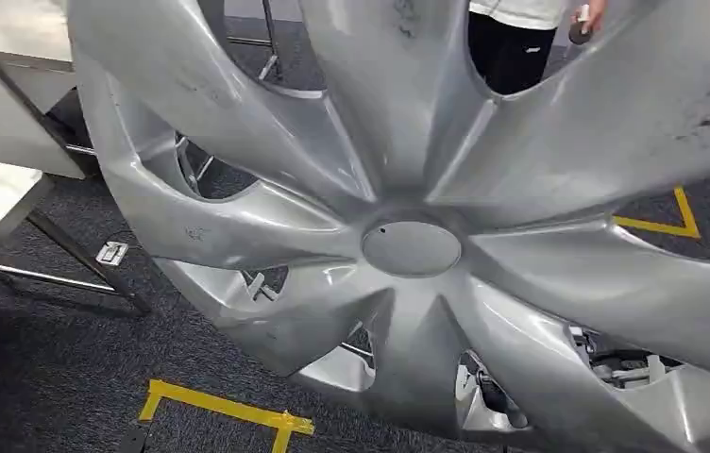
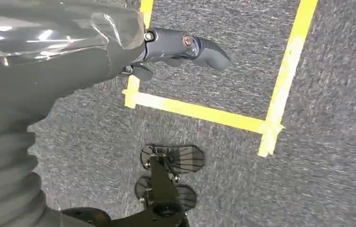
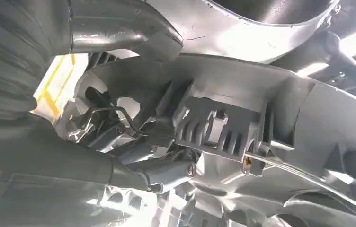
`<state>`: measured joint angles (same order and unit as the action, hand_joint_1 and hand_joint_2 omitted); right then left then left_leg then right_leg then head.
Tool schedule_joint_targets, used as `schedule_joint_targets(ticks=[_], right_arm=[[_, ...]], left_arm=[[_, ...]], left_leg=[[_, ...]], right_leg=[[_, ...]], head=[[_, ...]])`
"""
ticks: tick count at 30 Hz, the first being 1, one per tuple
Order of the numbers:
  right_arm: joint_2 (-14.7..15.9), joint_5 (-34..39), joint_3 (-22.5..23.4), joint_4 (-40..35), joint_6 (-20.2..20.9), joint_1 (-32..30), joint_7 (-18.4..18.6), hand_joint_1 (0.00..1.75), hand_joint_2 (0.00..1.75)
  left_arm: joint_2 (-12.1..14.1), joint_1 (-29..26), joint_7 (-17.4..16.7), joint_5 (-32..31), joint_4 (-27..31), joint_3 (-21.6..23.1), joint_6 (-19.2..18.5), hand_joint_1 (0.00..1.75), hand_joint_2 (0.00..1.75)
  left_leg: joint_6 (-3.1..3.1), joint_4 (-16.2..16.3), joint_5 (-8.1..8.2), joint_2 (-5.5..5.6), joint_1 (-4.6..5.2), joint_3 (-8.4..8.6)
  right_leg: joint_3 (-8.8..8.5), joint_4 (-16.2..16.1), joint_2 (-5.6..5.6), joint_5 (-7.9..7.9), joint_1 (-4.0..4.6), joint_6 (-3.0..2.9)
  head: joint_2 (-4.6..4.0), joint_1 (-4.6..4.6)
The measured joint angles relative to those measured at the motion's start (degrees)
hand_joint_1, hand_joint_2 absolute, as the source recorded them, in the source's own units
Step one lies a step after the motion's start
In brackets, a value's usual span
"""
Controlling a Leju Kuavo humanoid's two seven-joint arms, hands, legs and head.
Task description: Take the parts from the cabinet and place them on the table.
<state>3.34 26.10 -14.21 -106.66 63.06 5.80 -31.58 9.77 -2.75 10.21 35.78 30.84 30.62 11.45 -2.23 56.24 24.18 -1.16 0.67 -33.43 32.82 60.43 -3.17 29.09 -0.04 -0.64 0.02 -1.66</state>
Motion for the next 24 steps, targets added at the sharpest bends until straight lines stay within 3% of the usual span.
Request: schedule_joint_targets(ticks=[1, 2, 4, 5, 7, 8, 9, 11, 13, 14, 16, 17, 19, 20, 21, 22, 24], right_arm=[[0.00, 0.11, 0.04, -0.02, 0.00, 0.01, 0.00, 1.75, 1.75], [0.15, 0.15, 0.11, 0.00, 0.00, -0.10, -0.02, 1.75, 1.75], [0.28, 0.22, 0.11, 0.02, 0.00, -0.18, 0.00, 1.75, 1.75], [0.37, 0.22, 0.15, 0.02, 0.00, -0.34, 0.02, 1.75, 1.75], [0.48, 0.26, 0.17, 0.02, 0.00, -0.42, 0.02, 1.75, 1.75], [0.48, 0.26, 0.17, 0.02, 0.00, -0.41, 0.00, 1.75, 1.75], [0.48, 0.28, 0.18, 0.02, 0.02, -0.42, 0.00, 1.75, 1.75], [0.44, 0.28, 0.18, -0.09, 0.02, -0.58, 0.02, 1.75, 1.75], [0.37, 0.48, 0.15, -0.13, 0.02, -0.58, 0.04, 1.75, 1.75], [0.26, 0.90, 0.15, -0.13, 0.00, -0.58, 0.04, 1.75, 1.75], [0.11, 2.47, 0.15, -0.13, -0.04, -0.63, 0.33, 1.75, 1.75], [0.11, 3.44, 0.15, -0.13, -0.04, -0.63, 0.48, 1.75, 1.75], [0.11, 4.22, 0.18, -0.11, -0.07, -0.70, 0.57, 1.75, 1.75], [0.09, 4.26, 0.17, -0.11, -0.07, -0.73, 0.66, 1.75, 1.75], [0.09, 4.26, 0.15, -0.09, -0.07, -0.74, 0.81, 1.75, 1.75], [0.09, 4.26, 0.15, -0.09, -0.07, -0.72, 1.05, 1.75, 1.75], [0.04, 4.39, 0.15, -0.11, -0.07, -0.68, 1.40, 1.75, 1.75]], left_arm=[[0.00, 0.16, -0.02, -0.13, 0.11, -0.11, -0.02, 0.00, 1.75], [-0.02, 0.34, -0.09, -0.42, 0.20, -0.28, -0.02, 0.00, 1.75], [-0.28, 0.28, -0.35, -1.03, 0.46, -0.63, -0.02, 0.00, 1.75], [-0.37, 0.18, -0.51, -1.42, 0.48, -0.79, -0.05, 0.00, 1.75], [-0.55, -0.15, -0.72, -2.19, 0.70, -1.29, -0.11, 0.00, 1.75], [-0.57, -0.27, -0.85, -2.53, 0.92, -1.57, -0.13, 0.00, 1.75], [-0.57, -0.35, -0.90, -2.82, 1.03, -1.81, -0.15, 0.00, 1.75], [-0.50, -0.51, -1.05, -2.89, 1.09, -2.32, -0.15, 0.00, 1.75], [-0.48, -0.92, -1.09, -3.13, 1.14, -2.60, -0.24, 0.00, 1.75], [-0.46, -1.08, -1.12, -3.43, 1.14, -2.82, -0.33, 0.00, 1.75], [-0.52, -1.12, -1.12, -3.94, 1.16, -3.30, -0.48, 0.00, 1.75], [-0.55, -0.88, -1.12, -4.07, 1.16, -3.74, -0.57, 0.00, 1.75], [-0.74, -0.85, -1.12, -4.33, 1.16, -3.98, -0.66, 0.00, 1.75], [-0.79, -0.91, -1.12, -4.50, 1.16, -4.02, -0.68, 0.00, 1.75], [-0.79, -0.92, -1.12, -4.53, 1.16, -4.04, -0.70, 0.00, 1.75], [-0.79, -0.90, -1.12, -4.59, 1.16, -4.11, -0.72, 0.00, 1.75], [-0.74, -0.87, -1.12, -4.79, 1.16, -4.46, -0.83, 0.00, 1.75]], left_leg=[[-0.41, 0.01, -0.27, 0.56, -0.13, 0.06], [-0.36, 0.01, -0.25, 1.37, -0.21, 0.07], [-0.30, 0.05, -0.20, 2.99, -0.26, 0.04], [-0.21, 0.08, -0.15, 3.86, -0.35, 0.09], [0.28, 0.42, 0.14, 5.59, -0.75, 0.23], [0.77, 0.91, 0.48, 6.40, -0.95, 0.24], [1.38, 1.50, 0.89, 6.95, -1.11, -0.09], [2.05, 2.05, 1.25, 7.71, -0.89, -0.68], [2.12, 1.96, 1.30, 7.99, -1.17, -0.77], [2.35, 2.14, 1.58, 8.09, -1.35, -0.80], [2.88, 5.87, 3.67, 3.35, -1.12, -2.52], [3.01, 10.87, 6.01, 2.08, -1.25, -5.00], [3.09, 19.92, 9.17, 1.47, -1.32, -9.83], [3.03, 21.27, 8.96, 1.46, -1.31, -10.81], [2.83, 19.67, 7.38, 1.47, -1.28, -10.34], [2.48, 15.88, 5.03, 1.47, -1.19, -8.62], [0.73, 5.11, -0.13, 1.03, -0.45, -3.25]], right_leg=[[1.66, 3.58, 1.82, 1.66, -0.13, -0.25], [3.87, 7.90, 2.58, 3.25, -0.31, -0.33], [8.04, 15.10, 2.85, 5.15, -0.55, 0.09], [8.63, 15.35, 2.85, 4.61, -0.71, 0.60], [5.81, 7.91, 3.03, 0.61, -1.16, 2.15], [3.29, 2.23, 3.85, -1.87, -1.51, 2.93], [2.00, -0.92, 5.45, -2.84, -1.90, 3.06], [1.81, -0.78, 5.17, -2.75, -1.28, 1.42], [1.83, -0.80, 4.82, -2.68, -1.10, 0.80], [1.70, -0.97, 4.56, -2.76, -1.65, 0.44], [1.39, -1.01, 4.22, -2.61, -1.34, -0.02], [1.32, -1.00, 3.91, -2.44, -1.15, -0.28], [1.19, -0.99, 3.29, -2.19, -0.96, -0.59], [1.10, -0.99, 3.13, -2.11, -0.87, -0.68], [0.94, -0.99, 3.03, -2.02, -0.76, -0.75], [0.73, -1.00, 2.96, -1.85, -0.60, -0.69], [0.10, -1.14, 2.79, -1.55, -0.39, -0.72]], head=[[0.00, -0.09], [0.00, 0.26], [0.00, 0.28], [0.00, 0.28], [0.00, 0.28], [0.00, 0.30], [0.00, 0.35], [0.02, 0.50], [0.02, 0.59], [0.02, 0.54], [0.02, 0.02], [0.00, 0.09], [0.00, 0.06], [0.00, 0.04], [0.00, 0.04], [0.00, 0.04], [0.02, 0.06]])
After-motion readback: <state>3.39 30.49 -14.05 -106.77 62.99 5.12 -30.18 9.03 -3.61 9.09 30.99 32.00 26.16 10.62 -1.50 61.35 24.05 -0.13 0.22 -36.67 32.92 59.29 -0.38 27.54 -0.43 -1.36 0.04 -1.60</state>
